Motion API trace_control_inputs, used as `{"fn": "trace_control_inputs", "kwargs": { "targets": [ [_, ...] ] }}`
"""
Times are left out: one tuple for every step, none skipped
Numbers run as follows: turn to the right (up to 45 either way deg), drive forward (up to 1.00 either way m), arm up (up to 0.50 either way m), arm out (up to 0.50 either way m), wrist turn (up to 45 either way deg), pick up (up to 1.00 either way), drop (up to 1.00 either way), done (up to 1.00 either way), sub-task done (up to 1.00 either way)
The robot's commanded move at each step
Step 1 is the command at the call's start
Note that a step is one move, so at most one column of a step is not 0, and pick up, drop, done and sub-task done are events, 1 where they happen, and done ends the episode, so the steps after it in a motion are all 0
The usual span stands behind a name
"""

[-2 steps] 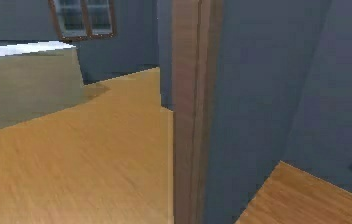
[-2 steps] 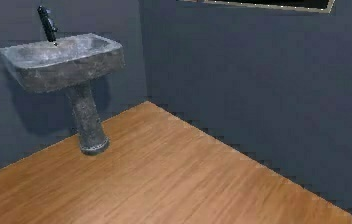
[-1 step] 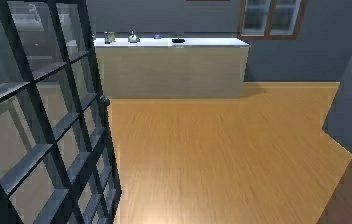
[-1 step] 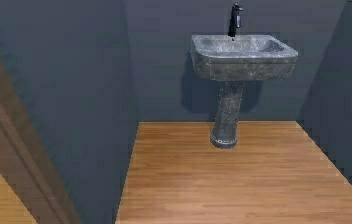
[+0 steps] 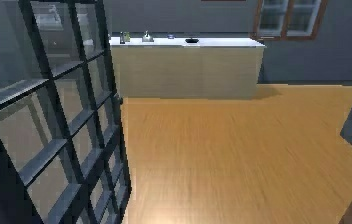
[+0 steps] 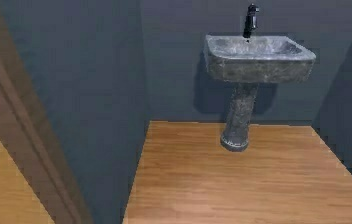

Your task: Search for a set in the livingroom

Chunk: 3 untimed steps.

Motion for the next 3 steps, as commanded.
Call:
{"fn": "trace_control_inputs", "kwargs": {
  "targets": [
    [0.0, 1.0, 0.0, 0.0, 0.0, 0.0, 0.0, 0.0, 0.0],
    [0.0, 0.45, 0.0, 0.0, 0.0, 0.0, 0.0, 0.0, 0.0],
    [-45.0, 0.0, 0.0, 0.0, 0.0, 0.0, 0.0, 0.0, 0.0]
  ]
}}
